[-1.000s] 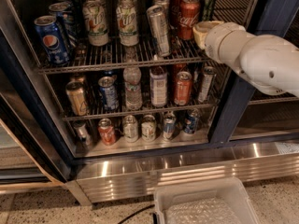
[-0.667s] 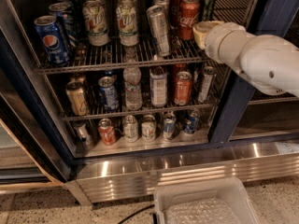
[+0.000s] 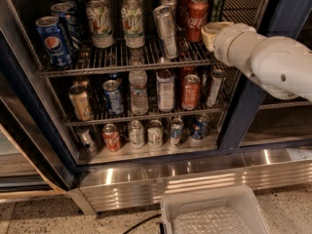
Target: Pick coke can from top shelf of fridge
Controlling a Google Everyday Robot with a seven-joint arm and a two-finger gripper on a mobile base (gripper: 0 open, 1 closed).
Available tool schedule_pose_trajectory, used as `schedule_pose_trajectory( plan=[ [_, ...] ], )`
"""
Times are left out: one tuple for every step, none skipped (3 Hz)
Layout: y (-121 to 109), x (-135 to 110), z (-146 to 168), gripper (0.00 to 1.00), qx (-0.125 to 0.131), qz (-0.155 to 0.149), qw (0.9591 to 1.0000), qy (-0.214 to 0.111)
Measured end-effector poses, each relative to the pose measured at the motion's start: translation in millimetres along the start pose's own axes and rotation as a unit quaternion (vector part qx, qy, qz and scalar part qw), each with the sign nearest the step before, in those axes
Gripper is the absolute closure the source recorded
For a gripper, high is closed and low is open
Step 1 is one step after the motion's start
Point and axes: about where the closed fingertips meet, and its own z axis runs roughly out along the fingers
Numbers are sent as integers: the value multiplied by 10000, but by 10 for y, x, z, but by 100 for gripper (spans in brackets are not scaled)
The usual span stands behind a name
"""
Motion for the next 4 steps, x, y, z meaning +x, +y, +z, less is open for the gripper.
schedule_pose_trajectory(
  plan=[
    [0, -1, 0, 67, 0, 0, 10000, 0],
    [0, -1, 0, 66, 0, 0, 10000, 0],
    [1, -1, 0, 58, 0, 0, 10000, -1],
    [1, -3, 0, 53, -1, -1, 10000, -1]
  ],
)
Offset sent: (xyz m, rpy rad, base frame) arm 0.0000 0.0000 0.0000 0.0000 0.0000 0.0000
